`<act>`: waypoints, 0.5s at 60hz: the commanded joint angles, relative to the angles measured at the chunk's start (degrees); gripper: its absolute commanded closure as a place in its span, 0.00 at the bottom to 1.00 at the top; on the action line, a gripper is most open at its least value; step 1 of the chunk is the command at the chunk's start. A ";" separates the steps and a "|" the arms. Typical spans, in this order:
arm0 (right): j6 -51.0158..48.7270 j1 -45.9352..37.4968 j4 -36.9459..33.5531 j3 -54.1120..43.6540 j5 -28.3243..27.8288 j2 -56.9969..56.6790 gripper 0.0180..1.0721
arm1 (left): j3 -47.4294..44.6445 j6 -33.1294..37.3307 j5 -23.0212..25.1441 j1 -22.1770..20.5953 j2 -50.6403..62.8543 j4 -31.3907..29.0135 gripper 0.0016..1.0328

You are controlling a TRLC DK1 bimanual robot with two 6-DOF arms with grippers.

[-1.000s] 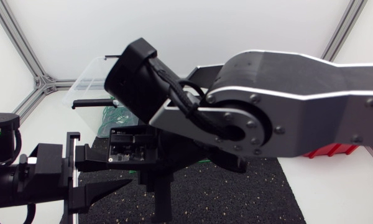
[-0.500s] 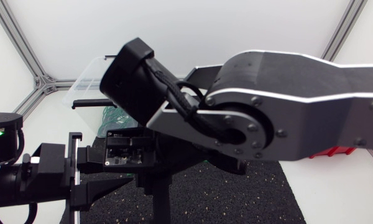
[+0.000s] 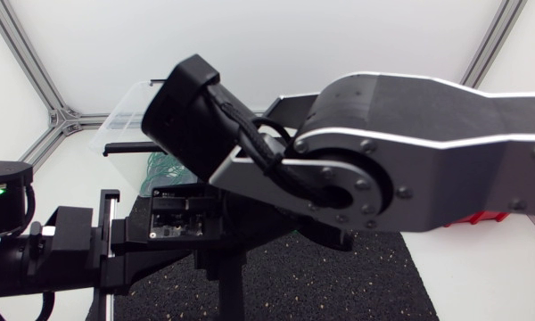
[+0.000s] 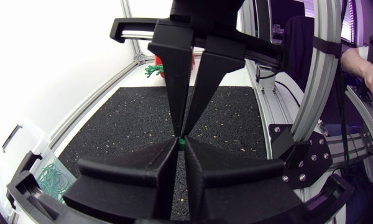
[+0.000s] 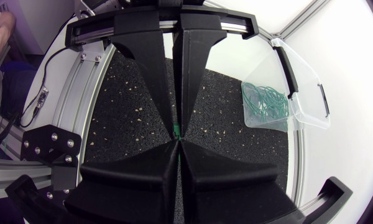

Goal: Take a green cable tie from the red box, thread the tail through the head to close it, then place it in the transparent bin on the left.

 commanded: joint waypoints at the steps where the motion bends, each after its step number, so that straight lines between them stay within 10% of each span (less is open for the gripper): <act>1: 1.21 0.75 -0.34 0.62 -0.05 -0.07 0.93 | -0.97 1.00 0.77 0.68 0.33 1.30 0.97; 5: 1.30 0.75 -0.43 0.36 -0.05 -0.68 0.90 | -1.06 1.88 0.86 1.29 0.33 1.39 0.97; 11: 1.21 0.57 -0.96 -0.17 -0.05 -2.18 0.60 | -0.70 2.50 0.86 2.08 0.15 1.12 0.97; 30: -1.25 -3.91 -3.94 -0.61 -3.56 -4.64 0.51 | 0.17 4.69 2.00 3.93 -0.99 -1.43 0.97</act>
